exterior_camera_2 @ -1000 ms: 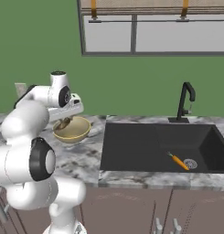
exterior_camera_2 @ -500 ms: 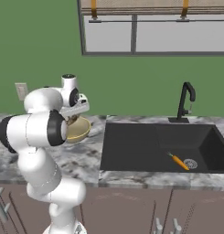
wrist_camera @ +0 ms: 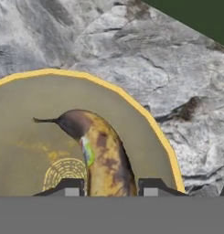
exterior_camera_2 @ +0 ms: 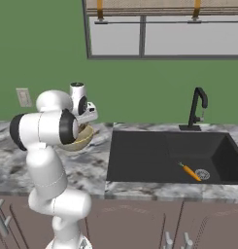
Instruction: Pick the bananas from the cabinet and place them in one bowl. Pick the carrot from the sink and place it in the other bowl.
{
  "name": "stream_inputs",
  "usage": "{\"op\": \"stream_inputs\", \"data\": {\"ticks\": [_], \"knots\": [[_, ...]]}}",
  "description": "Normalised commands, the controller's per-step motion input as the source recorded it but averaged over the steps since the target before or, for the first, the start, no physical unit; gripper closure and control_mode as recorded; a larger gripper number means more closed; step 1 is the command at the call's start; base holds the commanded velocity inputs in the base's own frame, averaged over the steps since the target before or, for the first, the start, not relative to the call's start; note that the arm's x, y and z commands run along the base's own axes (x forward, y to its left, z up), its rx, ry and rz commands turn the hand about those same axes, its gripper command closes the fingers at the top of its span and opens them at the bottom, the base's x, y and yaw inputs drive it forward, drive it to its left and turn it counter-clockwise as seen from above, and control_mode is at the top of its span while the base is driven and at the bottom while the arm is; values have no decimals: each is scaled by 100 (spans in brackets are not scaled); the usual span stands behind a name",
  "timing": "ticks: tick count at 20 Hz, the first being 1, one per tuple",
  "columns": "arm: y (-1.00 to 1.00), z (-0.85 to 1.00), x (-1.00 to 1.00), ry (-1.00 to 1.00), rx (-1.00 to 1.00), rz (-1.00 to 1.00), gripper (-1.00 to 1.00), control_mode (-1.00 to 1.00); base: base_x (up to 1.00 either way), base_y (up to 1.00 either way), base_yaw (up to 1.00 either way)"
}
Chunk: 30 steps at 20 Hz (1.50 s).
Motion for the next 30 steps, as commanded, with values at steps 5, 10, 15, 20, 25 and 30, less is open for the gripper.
{"op": "stream_inputs", "data": {"ticks": [5,10,15,20,25,30], "knots": [[-1,2,5,0,2,0,-100,-100,0,0,0],[-2,26,-4,0,4,-2,-100,-100,0,0,0],[-14,60,-60,5,2,-4,-100,-100,0,0,0],[-40,11,-100,1,-2,1,-100,-100,0,0,0],[-46,-6,-100,0,-1,8,-100,-100,0,0,0],[-34,-2,-100,2,-6,9,-100,-100,0,0,0]]}}
